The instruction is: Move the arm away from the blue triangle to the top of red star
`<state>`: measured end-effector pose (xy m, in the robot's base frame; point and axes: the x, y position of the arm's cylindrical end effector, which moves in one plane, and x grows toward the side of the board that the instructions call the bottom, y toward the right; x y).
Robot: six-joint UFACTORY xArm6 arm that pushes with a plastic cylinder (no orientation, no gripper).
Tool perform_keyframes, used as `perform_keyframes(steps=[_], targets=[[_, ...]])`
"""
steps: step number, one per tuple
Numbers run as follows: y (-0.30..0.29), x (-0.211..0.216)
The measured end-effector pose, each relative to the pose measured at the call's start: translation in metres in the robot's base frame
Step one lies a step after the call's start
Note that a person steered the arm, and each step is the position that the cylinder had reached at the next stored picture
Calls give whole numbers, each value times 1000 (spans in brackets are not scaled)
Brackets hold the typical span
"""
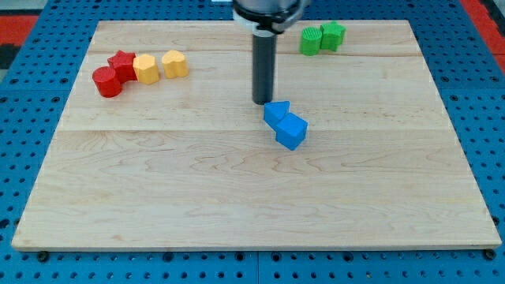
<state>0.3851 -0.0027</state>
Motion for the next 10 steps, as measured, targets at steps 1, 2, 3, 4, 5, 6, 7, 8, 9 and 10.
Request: perform_keyframes(steps=[1,2,3,4,5,6,7,8,9,10], targets=[[-39,24],[-104,39],[-176,44],[-250,28],[-300,-11],[-302,-16],[-297,-72],[-291,-119],[-242,-135],[-189,-126]])
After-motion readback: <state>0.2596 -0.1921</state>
